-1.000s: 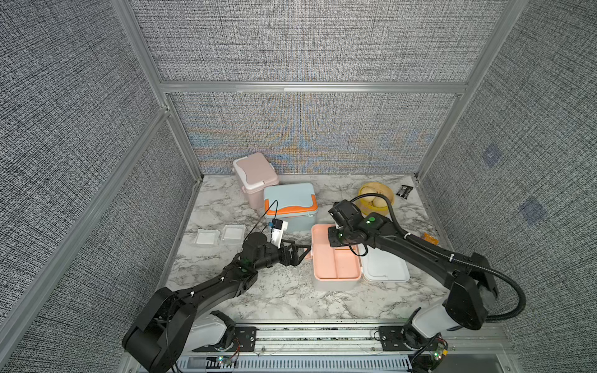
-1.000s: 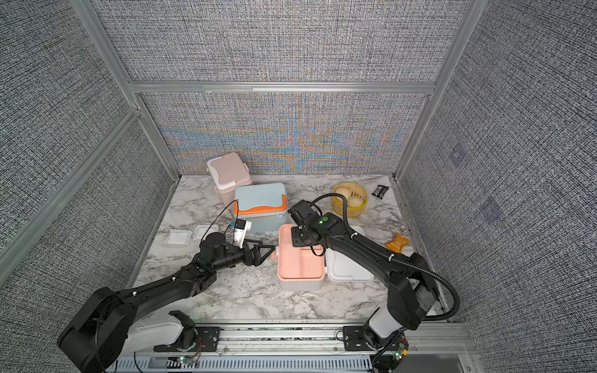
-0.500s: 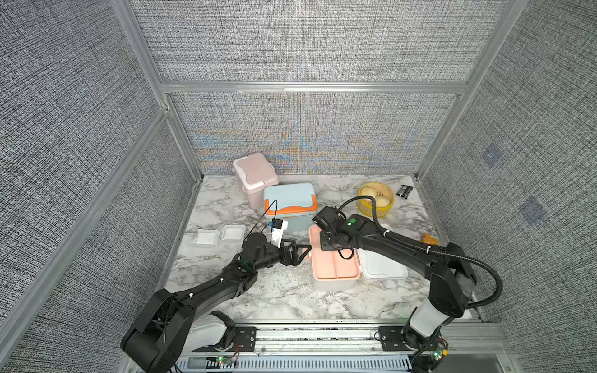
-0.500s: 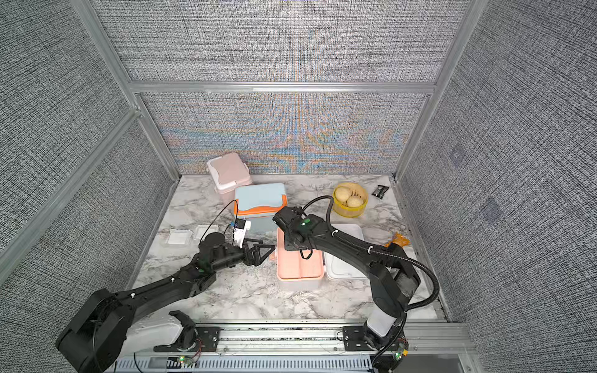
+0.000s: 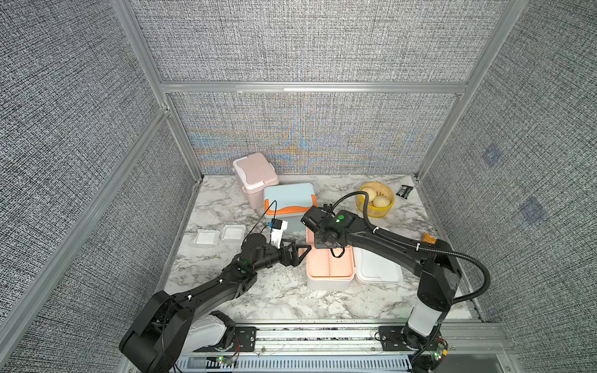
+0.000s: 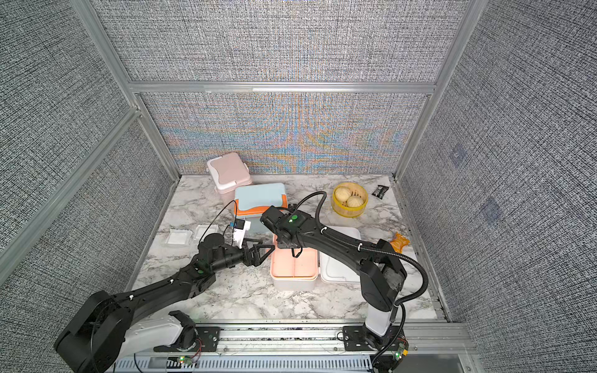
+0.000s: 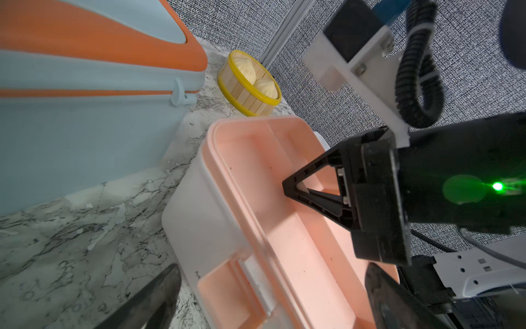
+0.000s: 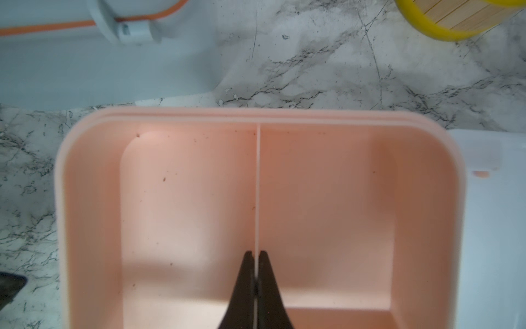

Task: Open first aid kits and take out gauze
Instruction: Pick up the compartment layer from the first aid kit, then place the compartment layer in the first aid kit.

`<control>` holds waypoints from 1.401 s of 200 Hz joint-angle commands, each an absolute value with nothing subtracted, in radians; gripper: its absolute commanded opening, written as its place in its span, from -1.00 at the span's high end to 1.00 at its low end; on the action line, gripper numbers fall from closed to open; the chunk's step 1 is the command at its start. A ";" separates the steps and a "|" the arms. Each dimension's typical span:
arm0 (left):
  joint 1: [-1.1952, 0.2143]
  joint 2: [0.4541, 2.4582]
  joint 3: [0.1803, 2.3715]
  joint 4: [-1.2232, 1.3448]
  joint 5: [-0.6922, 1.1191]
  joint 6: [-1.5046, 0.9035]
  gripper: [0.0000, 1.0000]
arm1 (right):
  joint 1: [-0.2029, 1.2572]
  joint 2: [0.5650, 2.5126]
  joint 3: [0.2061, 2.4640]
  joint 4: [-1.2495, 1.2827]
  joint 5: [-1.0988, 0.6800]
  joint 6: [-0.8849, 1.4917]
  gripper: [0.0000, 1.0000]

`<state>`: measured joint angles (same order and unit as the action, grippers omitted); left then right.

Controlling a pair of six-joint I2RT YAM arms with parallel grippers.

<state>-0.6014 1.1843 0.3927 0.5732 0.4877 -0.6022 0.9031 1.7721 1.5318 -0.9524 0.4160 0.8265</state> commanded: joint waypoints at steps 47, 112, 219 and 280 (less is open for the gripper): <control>-0.603 1.088 0.355 0.598 0.440 -0.590 -1.00 | 0.944 1.683 1.574 -1.016 0.540 0.837 1.00; -0.603 0.847 0.348 0.478 0.414 -0.541 -1.00 | 0.951 1.329 1.417 -0.822 0.583 0.631 1.00; -0.603 0.391 0.258 0.349 0.266 -0.432 -1.00 | 0.928 0.526 1.120 -0.723 0.682 0.368 1.00; -0.603 0.364 0.233 0.344 0.217 -0.426 -1.00 | 0.928 0.559 1.124 -0.689 0.664 0.344 1.00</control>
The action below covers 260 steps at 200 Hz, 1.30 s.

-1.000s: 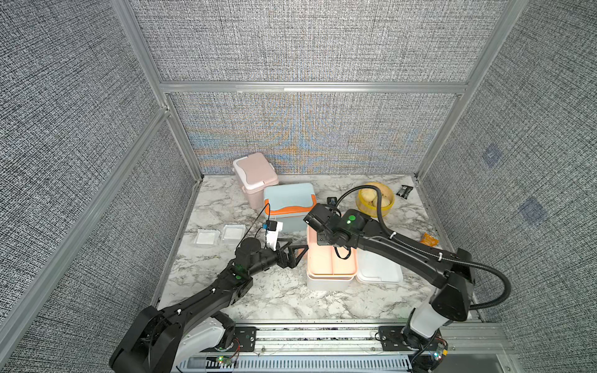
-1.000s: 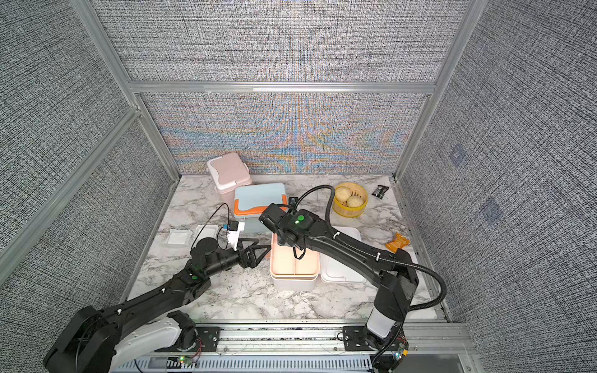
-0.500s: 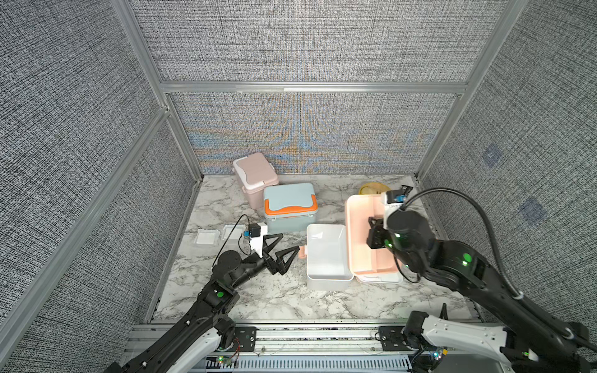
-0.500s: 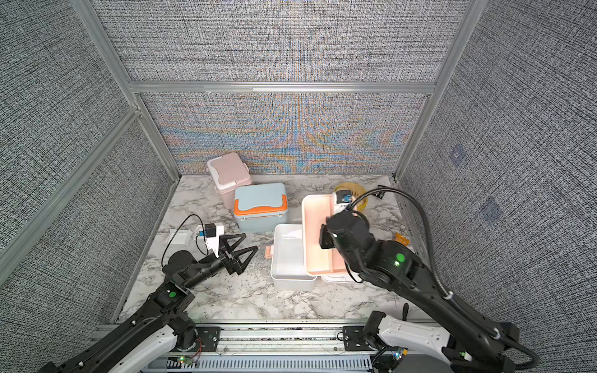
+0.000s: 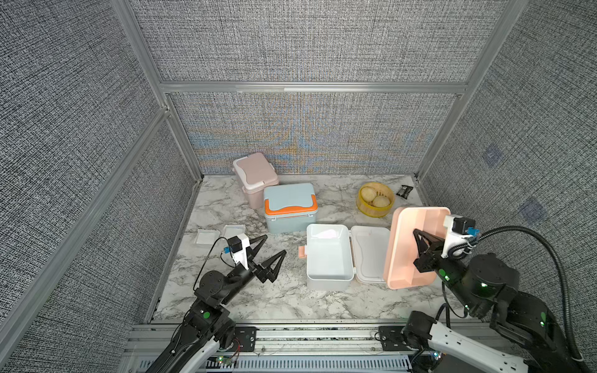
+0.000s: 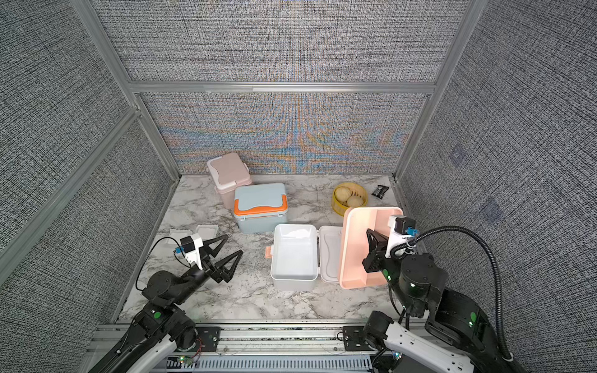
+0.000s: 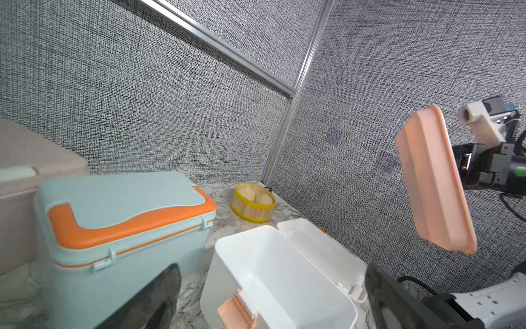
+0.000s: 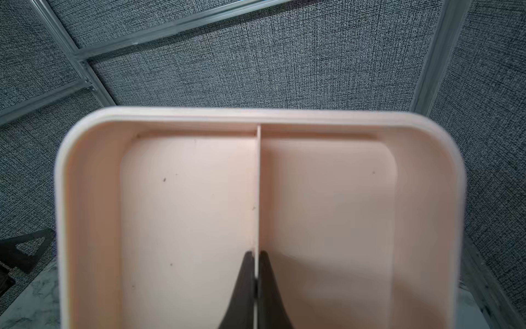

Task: Open first aid kits and take out gauze
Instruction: Place the compartment layer in the first aid kit.

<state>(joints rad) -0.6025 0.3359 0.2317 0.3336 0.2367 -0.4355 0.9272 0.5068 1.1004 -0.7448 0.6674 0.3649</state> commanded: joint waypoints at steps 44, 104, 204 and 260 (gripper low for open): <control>-0.603 0.588 0.234 0.448 0.226 -0.486 -1.00 | 0.927 0.782 1.213 -0.674 0.565 0.361 1.00; -0.603 0.987 0.299 0.583 0.273 -0.640 -0.99 | 0.920 1.141 1.325 -0.745 0.405 0.493 1.00; -0.598 0.831 0.250 0.532 0.193 -0.630 -0.99 | 0.911 1.655 1.565 -1.022 0.337 0.840 1.00; -0.598 0.727 0.235 0.483 0.150 -0.609 -1.00 | 0.911 1.768 1.614 -1.091 0.353 0.878 1.00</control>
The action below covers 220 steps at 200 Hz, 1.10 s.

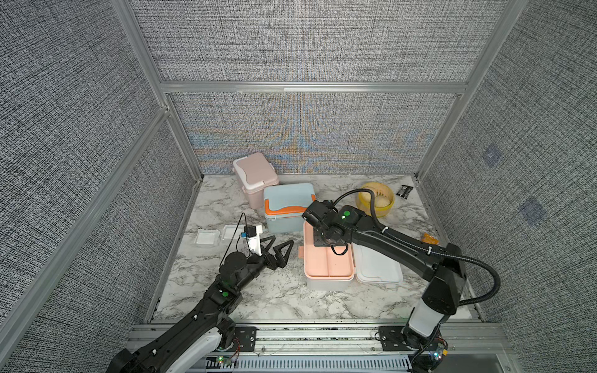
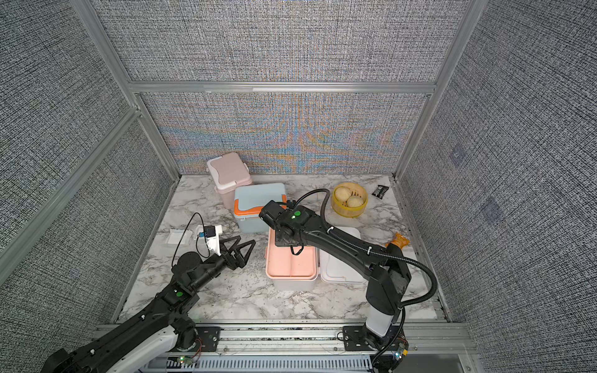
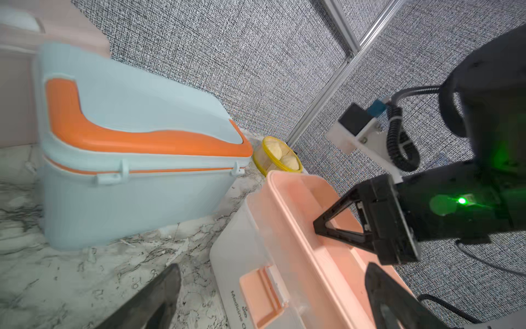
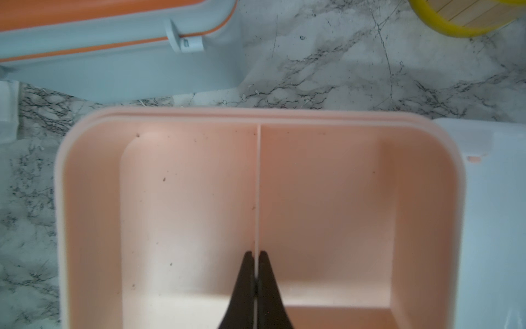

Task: Open first aid kits and take out gauze
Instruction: Place the compartment layer in the first aid kit.

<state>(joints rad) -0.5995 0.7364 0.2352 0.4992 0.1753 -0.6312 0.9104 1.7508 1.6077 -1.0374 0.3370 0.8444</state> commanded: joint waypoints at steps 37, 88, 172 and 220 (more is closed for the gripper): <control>-0.598 0.760 0.238 0.504 0.168 -0.616 -1.00 | 0.911 1.793 1.610 -1.092 0.352 0.869 1.00; -0.598 0.772 0.238 0.512 0.170 -0.619 -1.00 | 0.895 1.786 1.601 -1.086 0.363 0.859 1.00; -0.598 0.764 0.236 0.511 0.172 -0.617 -1.00 | 0.873 1.803 1.597 -1.038 0.314 0.830 1.00; -0.599 0.764 0.237 0.511 0.172 -0.617 -0.99 | 0.869 1.818 1.600 -1.020 0.313 0.822 1.00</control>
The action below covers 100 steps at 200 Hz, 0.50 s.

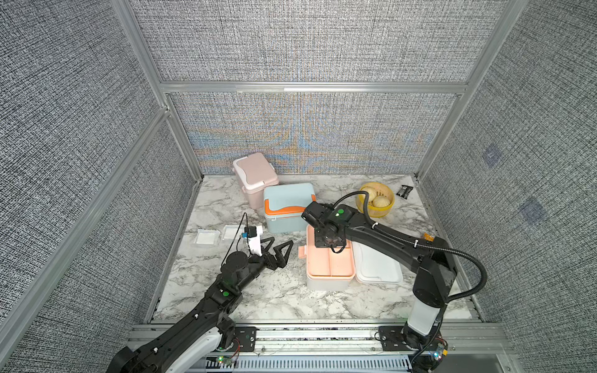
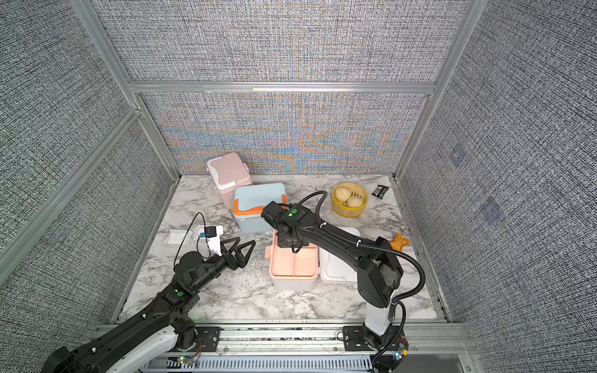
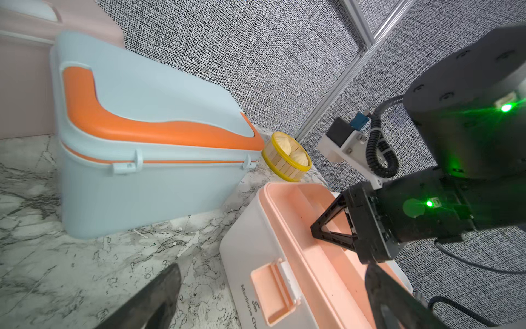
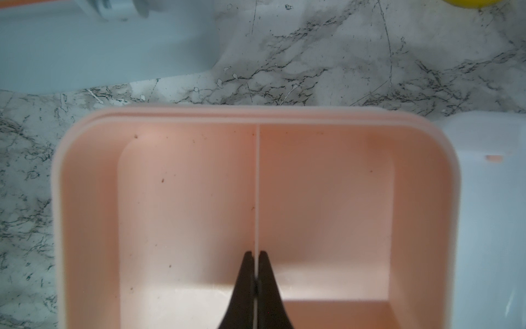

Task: Open first aid kits and take out gauze
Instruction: Place the compartment layer in the first aid kit.

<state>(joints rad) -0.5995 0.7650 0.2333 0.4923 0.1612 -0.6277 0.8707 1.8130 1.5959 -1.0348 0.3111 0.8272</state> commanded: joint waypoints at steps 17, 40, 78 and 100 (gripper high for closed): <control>-0.598 0.764 0.238 0.511 0.173 -0.617 -0.99 | 0.864 1.825 1.599 -1.019 0.311 0.823 1.00; -0.599 0.764 0.238 0.511 0.173 -0.615 -1.00 | 0.861 1.825 1.586 -1.006 0.310 0.821 1.00; -0.598 0.766 0.237 0.511 0.173 -0.615 -1.00 | 0.858 1.809 1.568 -0.979 0.311 0.813 1.00; -0.598 0.768 0.238 0.512 0.173 -0.617 -1.00 | 0.856 1.796 1.550 -0.955 0.313 0.810 1.00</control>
